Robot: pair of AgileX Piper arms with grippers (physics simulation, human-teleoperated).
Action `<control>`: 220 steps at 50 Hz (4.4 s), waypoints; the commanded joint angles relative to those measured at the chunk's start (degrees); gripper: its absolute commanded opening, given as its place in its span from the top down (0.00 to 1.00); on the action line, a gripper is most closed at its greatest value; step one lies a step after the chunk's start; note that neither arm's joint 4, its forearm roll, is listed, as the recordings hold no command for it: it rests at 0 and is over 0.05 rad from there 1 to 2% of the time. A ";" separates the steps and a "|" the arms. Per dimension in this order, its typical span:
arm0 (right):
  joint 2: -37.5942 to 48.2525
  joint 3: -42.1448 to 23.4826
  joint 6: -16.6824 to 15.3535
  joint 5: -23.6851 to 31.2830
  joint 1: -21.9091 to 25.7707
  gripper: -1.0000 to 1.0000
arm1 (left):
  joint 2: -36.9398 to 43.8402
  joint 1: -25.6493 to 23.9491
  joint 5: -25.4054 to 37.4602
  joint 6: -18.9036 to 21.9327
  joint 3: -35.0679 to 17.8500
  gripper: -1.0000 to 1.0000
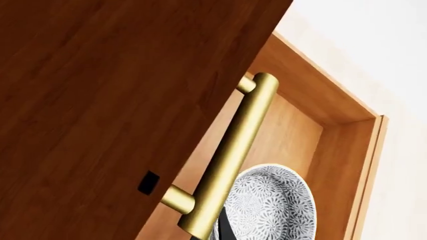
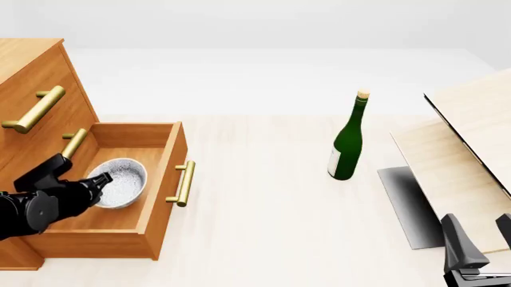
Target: Put the bowl in the bottom drawer of the cabinet and close it.
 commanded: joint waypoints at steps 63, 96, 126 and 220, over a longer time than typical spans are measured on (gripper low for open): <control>0.00 0.00 -0.02 0.00 0.01 0.00 | -11.48 -0.16 8.35 7.68 0.47 0.00; 0.00 0.00 -0.02 0.00 -0.01 0.00 | -27.01 -16.09 20.78 6.69 -2.63 0.00; 0.00 0.00 0.00 0.00 -0.01 0.00 | -26.93 -31.92 21.29 9.10 -2.87 0.00; -0.03 0.00 0.00 0.00 0.01 0.00 | 7.17 -29.87 -8.70 -7.81 6.55 0.00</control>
